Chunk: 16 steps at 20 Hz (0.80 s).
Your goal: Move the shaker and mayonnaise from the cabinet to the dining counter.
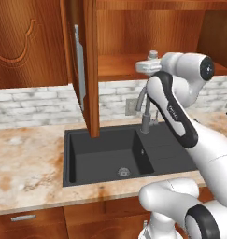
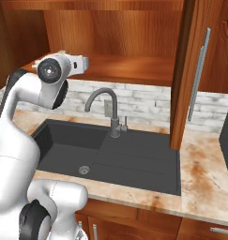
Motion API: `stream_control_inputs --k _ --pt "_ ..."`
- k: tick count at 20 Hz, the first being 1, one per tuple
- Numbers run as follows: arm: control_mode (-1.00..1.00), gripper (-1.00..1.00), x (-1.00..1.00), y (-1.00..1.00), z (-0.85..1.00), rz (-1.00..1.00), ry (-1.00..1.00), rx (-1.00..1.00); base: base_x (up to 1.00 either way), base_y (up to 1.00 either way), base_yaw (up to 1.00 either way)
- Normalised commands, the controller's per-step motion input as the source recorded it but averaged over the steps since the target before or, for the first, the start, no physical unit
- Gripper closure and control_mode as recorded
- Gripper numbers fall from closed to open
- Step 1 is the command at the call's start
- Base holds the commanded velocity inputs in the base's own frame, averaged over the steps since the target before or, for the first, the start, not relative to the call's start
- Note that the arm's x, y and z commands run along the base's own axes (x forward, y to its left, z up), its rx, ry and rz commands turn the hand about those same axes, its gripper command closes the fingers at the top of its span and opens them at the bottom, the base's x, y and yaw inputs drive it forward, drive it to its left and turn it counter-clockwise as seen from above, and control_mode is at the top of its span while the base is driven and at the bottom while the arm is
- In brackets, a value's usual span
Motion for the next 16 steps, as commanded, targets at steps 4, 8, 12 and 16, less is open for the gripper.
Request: stream_control_inputs --k 4,8,12,16 --pt "-1.0 1.0 -1.0 0.0 0.28 0.0 0.0 0.0 0.0 0.0 0.0" --pt "-1.0 1.0 -0.99 -0.01 0.03 0.0 0.0 0.0 0.0 0.0 0.0" --pt "-1.0 1.0 -0.76 0.0 0.0 0.0 0.03 0.0 0.0 0.0 0.0" --pt "-1.0 1.0 -0.43 0.0 0.0 0.0 0.05 0.0 0.0 0.0 0.0"
